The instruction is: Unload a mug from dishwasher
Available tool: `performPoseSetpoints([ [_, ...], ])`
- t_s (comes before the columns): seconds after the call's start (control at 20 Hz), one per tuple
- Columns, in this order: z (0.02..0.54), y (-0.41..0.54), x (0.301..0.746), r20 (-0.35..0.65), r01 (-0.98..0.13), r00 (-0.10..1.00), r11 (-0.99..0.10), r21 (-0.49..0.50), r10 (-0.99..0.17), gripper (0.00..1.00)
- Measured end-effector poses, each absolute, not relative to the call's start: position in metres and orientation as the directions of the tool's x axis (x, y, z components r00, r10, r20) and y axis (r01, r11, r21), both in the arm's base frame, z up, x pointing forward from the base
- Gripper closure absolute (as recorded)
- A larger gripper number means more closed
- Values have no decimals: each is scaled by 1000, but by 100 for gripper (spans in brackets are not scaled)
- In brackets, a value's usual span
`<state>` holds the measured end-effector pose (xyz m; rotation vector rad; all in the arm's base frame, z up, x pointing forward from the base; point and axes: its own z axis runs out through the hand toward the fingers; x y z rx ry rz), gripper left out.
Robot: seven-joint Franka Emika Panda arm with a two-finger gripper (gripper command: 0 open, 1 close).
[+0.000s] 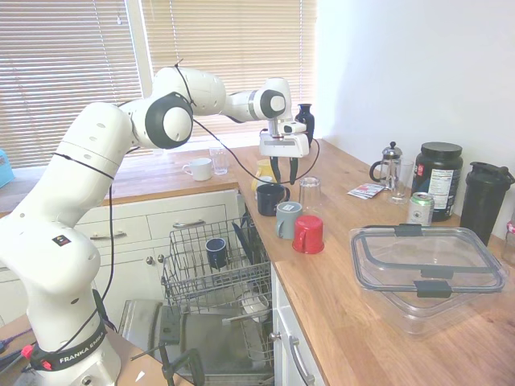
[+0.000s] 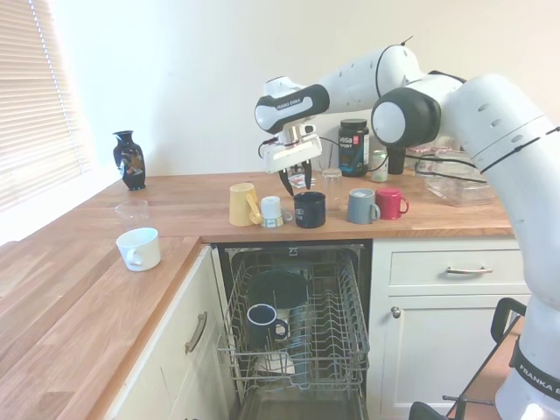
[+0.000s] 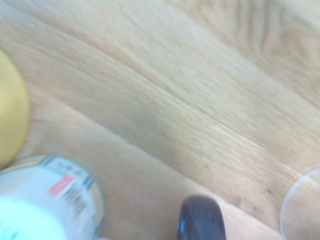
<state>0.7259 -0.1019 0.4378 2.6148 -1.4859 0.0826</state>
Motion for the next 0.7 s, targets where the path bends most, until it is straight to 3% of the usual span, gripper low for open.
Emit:
performPoseSetpoints([
  [0.5,495,-73,666,135,-828,544,-555,-73,-828,0],
  [0.7,493,-46,632,123,-798,581,-592,-108,-805,0],
])
